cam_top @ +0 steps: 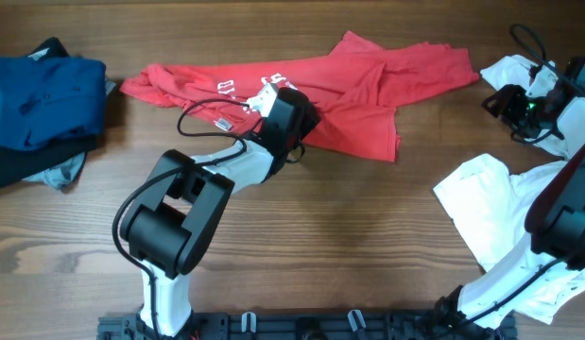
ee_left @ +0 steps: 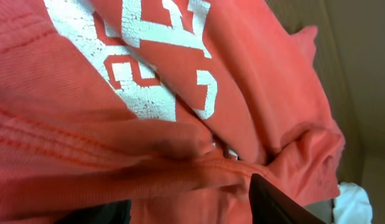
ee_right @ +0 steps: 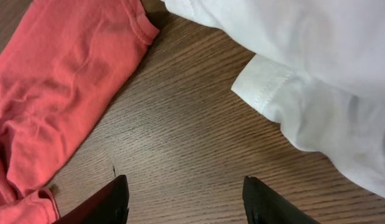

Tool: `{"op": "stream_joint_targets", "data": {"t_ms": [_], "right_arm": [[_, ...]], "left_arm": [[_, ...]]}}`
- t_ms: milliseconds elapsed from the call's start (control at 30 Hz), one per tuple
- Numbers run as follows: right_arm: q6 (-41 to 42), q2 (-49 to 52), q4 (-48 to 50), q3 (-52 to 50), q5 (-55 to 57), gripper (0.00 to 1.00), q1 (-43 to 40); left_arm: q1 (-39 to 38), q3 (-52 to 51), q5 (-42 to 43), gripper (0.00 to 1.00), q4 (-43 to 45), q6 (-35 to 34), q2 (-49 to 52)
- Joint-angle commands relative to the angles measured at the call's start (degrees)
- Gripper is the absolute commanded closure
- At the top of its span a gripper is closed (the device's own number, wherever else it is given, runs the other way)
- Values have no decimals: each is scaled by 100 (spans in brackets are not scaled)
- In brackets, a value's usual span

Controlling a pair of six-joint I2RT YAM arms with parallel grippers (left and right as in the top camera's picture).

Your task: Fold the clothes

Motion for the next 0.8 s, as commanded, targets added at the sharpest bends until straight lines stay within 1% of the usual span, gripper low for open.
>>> {"op": "stream_joint_targets", "data": {"t_ms": [0,67,100,200,233,267,333,367,433,467,500,567,600,633,700,767], "right_arm": [[-70,-170,4,92,61,41,4],[-72,-170,4,92,63,41,4],[-72,-170,4,92,63,41,4],[-72,-170,4,92,66,40,2],[-76,-170,2,92,120,40,2],[-76,-170,-13,92,219,40,2],[-74,-170,-15,92,254,40,2],[-74,-170,-17,92,254,40,2],[-76,-170,-11,92,256,40,2],[-76,-170,-13,92,256,40,2],[-72,-170,-17,92,256,40,2],[-72,-170,-33,92,254,40,2],[-70,-170,-42,92,254,40,2],[-70,-170,-37,92,254,40,2],[-59,-170,-37,92,251,40,4],[-57,-170,-59,92,251,40,4]], "left_arm": [[162,17,28,83,-4,26,142],[210,17,28,94,-2,28,142],[216,17,48,96,0,28,142],[221,20,409,96,-2,57,59],[232,17,710,96,-96,262,-175],[278,20,748,96,-560,542,-605],[457,17,446,96,-1823,791,-1534],[533,17,275,96,-2334,789,-1860],[802,17,-125,96,-3842,787,-2629],[918,17,-131,96,-4430,787,-2822],[1080,17,-131,96,-5228,713,-2957],[1368,17,-129,96,-6026,439,-2970],[1478,17,-4,96,-5969,470,-2970],[1537,17,317,88,-5722,505,-2973],[1519,17,1163,0,-4669,498,-2933],[1314,17,1268,1,-3845,470,-2870]]}}
